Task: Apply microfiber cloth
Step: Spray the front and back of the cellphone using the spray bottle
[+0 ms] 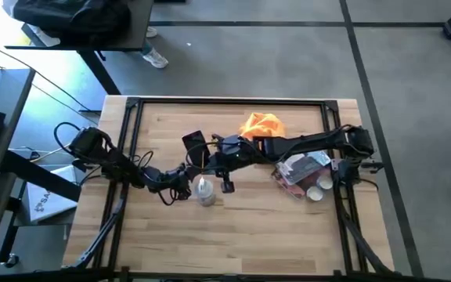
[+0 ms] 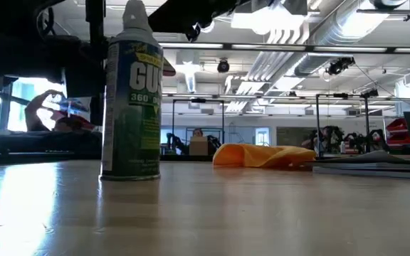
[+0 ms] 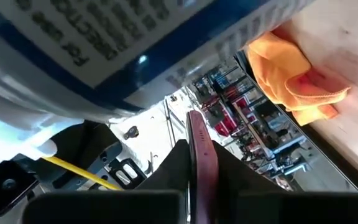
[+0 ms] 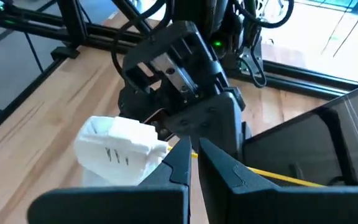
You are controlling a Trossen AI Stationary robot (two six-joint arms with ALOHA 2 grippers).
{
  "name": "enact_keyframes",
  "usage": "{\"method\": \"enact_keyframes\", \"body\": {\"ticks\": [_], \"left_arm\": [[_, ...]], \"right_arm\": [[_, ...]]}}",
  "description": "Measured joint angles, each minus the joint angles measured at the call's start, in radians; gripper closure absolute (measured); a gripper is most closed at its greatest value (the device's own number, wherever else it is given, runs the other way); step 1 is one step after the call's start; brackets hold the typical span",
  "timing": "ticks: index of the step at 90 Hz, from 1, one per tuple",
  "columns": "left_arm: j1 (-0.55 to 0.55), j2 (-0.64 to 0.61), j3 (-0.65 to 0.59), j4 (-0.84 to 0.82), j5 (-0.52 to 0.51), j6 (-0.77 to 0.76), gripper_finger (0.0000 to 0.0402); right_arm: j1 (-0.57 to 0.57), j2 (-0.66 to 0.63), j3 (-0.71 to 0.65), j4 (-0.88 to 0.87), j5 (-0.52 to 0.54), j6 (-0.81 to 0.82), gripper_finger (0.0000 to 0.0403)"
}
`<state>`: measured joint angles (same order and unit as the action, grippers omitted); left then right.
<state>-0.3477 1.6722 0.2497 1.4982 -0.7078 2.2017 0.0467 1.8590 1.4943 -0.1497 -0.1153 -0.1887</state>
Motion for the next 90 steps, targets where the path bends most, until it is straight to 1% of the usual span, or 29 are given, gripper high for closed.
{"method": "enact_keyframes", "body": {"ticks": [20,31,43,59,67,90], "left_arm": [[0.002,0.0,0.005,0.013,0.001,0.019,0.0394],[0.012,0.0,0.027,0.008,0.006,0.084,0.0394],[0.049,0.0,0.038,-0.014,0.007,0.147,0.0394],[0.085,0.0,0.039,-0.042,0.005,0.149,0.0394],[0.074,0.0,0.038,-0.066,0.005,0.148,0.0394],[0.038,0.0,0.038,-0.066,-0.001,0.132,0.0394]], "right_arm": [[0.0,-0.004,0.064,-0.079,0.002,-0.028,0.0403],[0.0,-0.002,0.063,-0.081,-0.007,-0.012,0.0403],[0.006,-0.001,0.063,-0.078,-0.036,0.01,0.0403],[0.014,0.006,0.063,-0.075,-0.045,0.008,0.0403],[0.014,0.014,0.063,-0.08,-0.046,0.004,0.0403],[0.012,0.031,0.063,-0.06,-0.048,-0.014,0.0403]]}}
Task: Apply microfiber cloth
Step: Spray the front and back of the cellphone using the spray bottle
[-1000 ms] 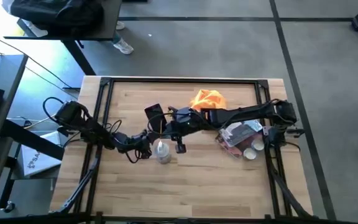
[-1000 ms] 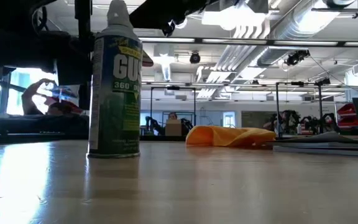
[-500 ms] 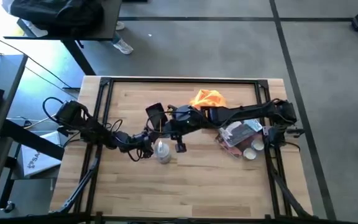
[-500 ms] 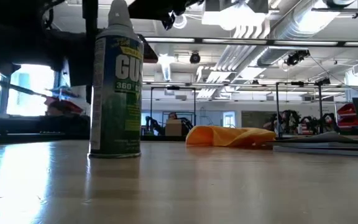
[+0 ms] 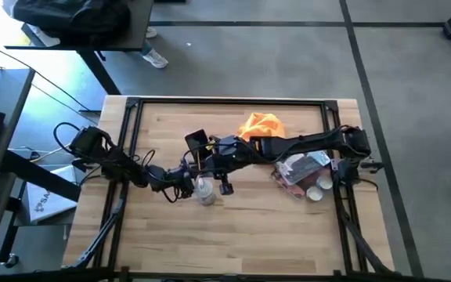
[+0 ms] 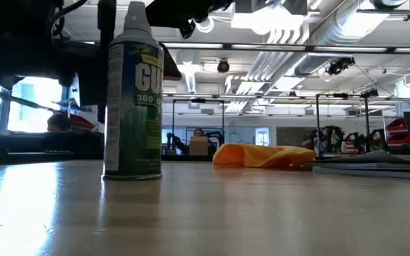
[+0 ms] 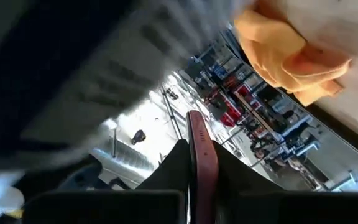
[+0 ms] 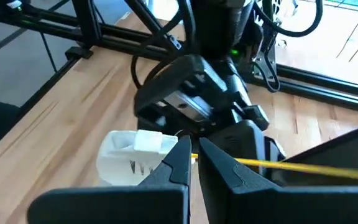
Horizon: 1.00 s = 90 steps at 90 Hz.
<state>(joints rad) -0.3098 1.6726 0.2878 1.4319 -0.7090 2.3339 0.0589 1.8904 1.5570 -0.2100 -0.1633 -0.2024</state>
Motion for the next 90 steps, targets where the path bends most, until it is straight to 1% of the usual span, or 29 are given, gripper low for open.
{"method": "enact_keyframes", "body": {"ticks": [36,74,90], "left_arm": [[0.002,0.0,-0.013,0.01,-0.011,-0.012,0.0394],[-0.011,0.0,-0.014,0.002,-0.048,-0.03,0.0394],[-0.029,0.0,-0.034,0.002,-0.056,-0.052,0.0394]], "right_arm": [[-0.004,-0.003,0.0,0.016,0.009,-0.036,0.0403],[-0.028,-0.003,0.0,0.04,-0.015,-0.081,0.0403],[-0.04,-0.003,0.0,0.039,-0.093,-0.087,0.0403]]}}
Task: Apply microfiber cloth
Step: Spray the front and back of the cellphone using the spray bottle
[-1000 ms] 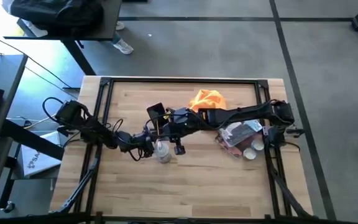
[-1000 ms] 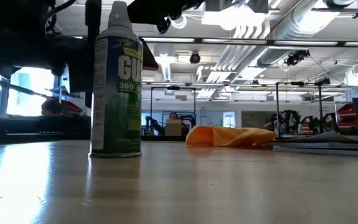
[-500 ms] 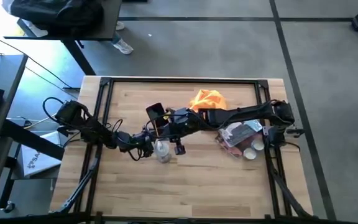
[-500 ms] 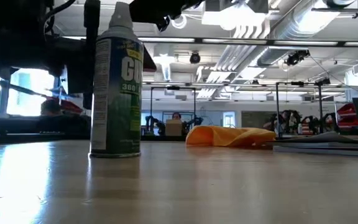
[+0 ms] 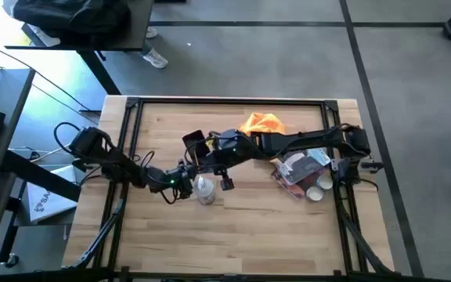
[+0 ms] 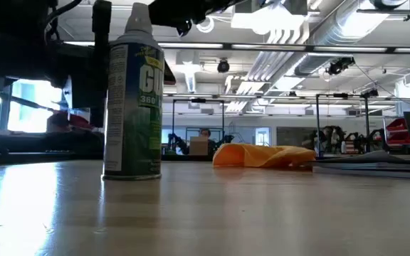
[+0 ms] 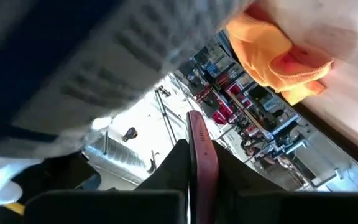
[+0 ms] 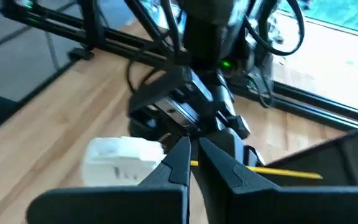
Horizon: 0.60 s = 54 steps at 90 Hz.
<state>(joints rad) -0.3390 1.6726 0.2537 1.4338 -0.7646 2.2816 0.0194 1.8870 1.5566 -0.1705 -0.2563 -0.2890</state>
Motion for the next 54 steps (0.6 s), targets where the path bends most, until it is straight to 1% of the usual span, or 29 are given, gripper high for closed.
{"method": "enact_keyframes", "body": {"ticks": [15,44,54], "left_arm": [[-0.003,0.0,-0.013,0.004,-0.012,-0.011,0.0394],[-0.003,0.0,-0.013,0.006,-0.028,-0.033,0.0394],[-0.002,0.0,-0.013,0.008,-0.031,-0.039,0.0394]], "right_arm": [[0.0,0.006,0.0,-0.011,-0.005,0.0,0.0403],[-0.002,0.014,0.0,0.051,-0.003,-0.029,0.0403],[-0.002,0.026,0.0,0.049,-0.026,-0.031,0.0403]]}}
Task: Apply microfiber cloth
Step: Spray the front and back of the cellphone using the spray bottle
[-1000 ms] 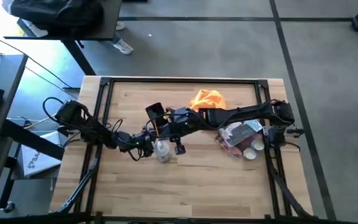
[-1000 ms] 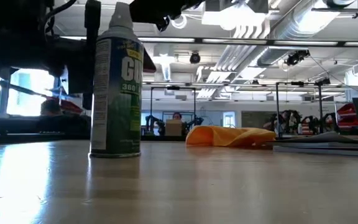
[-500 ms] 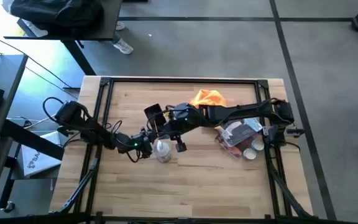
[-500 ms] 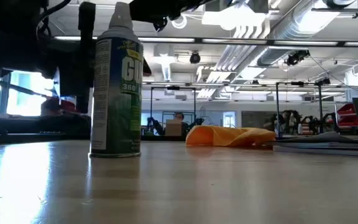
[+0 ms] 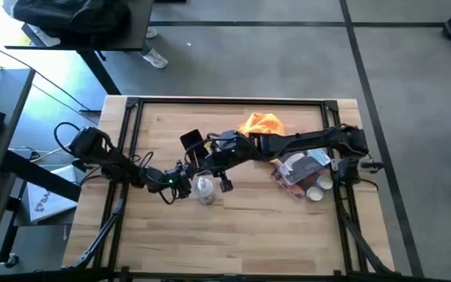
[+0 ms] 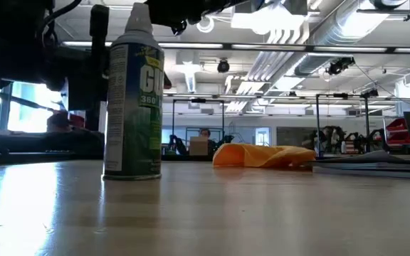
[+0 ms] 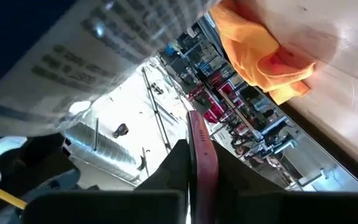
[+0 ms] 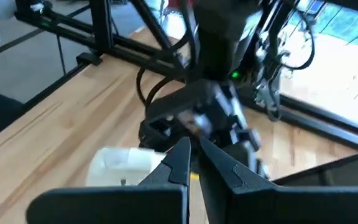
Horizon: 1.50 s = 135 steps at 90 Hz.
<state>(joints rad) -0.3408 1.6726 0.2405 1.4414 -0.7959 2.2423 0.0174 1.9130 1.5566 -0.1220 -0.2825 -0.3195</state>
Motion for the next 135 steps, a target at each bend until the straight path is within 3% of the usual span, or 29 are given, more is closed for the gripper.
{"method": "enact_keyframes", "body": {"ticks": [66,107,135], "left_arm": [[0.0,0.0,0.0,-0.015,0.034,-0.025,0.0394],[0.141,-0.006,0.001,0.128,-0.081,0.064,0.0394],[0.135,-0.043,-0.018,0.127,-0.133,0.039,0.0394]], "right_arm": [[-0.002,0.005,0.002,-0.048,-0.009,0.031,0.0403],[-0.002,0.005,0.002,-0.06,-0.009,0.031,0.0403],[-0.002,0.005,0.002,-0.073,-0.004,0.031,0.0403]]}}
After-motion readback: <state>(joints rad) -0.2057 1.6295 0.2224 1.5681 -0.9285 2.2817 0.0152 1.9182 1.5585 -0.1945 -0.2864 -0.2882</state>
